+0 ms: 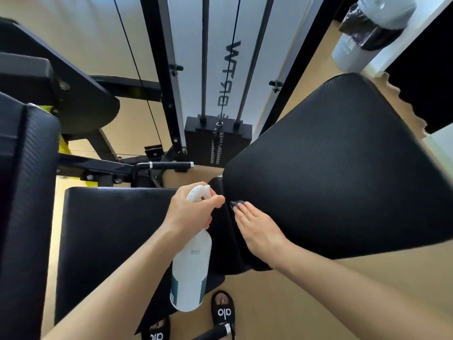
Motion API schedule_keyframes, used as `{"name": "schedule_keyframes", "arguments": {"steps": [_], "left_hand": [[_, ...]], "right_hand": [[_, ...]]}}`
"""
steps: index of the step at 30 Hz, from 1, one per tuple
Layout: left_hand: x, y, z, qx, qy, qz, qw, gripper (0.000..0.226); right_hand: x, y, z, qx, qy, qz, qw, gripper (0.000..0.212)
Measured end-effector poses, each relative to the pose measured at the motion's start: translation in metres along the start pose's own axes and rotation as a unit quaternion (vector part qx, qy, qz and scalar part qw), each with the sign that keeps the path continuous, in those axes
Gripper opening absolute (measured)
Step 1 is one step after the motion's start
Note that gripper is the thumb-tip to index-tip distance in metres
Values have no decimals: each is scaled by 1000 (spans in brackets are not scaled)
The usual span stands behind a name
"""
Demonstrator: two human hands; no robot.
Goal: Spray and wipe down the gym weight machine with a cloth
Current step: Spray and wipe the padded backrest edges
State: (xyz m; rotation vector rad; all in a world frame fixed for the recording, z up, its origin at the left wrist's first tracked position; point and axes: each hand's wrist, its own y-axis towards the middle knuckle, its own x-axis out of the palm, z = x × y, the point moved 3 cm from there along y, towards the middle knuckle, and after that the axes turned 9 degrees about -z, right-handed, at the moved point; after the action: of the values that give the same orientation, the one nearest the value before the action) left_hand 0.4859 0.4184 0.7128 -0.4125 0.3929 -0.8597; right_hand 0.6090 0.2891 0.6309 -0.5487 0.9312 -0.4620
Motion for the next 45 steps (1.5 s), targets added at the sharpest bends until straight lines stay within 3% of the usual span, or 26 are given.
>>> {"name": "schedule_keyframes", "arguments": {"steps": [7, 10, 19, 23, 27, 32, 39, 45], "left_hand": [[-4, 10, -4, -7, -12, 11, 1000, 22], [-8, 15, -10, -6, -9, 24, 1000, 22], [-12, 24, -51, -38, -18, 40, 998, 20], [-15, 19, -64, -48, -21, 43, 998, 20], [-23, 13, -70, -53, -24, 47, 997, 17], [-32, 7, -72, -45, -13, 48, 998, 17], [-26, 13, -85, -44, -28, 42, 998, 19], [-12, 13, -106, -61, -28, 43, 997, 18]], "right_hand": [[-63, 47, 160, 193, 11, 32, 981, 59], [-63, 61, 172, 242, 21, 14, 970, 59], [-29, 96, 69, 175, 57, 47, 982, 59], [-8, 89, 6, 67, 49, 30, 996, 59], [25, 53, -68, -48, -30, -55, 997, 62], [11, 53, -36, -54, -2, -45, 997, 61], [-29, 113, 39, 42, -45, -22, 998, 62], [-31, 134, 34, 92, -39, -33, 995, 59]]}}
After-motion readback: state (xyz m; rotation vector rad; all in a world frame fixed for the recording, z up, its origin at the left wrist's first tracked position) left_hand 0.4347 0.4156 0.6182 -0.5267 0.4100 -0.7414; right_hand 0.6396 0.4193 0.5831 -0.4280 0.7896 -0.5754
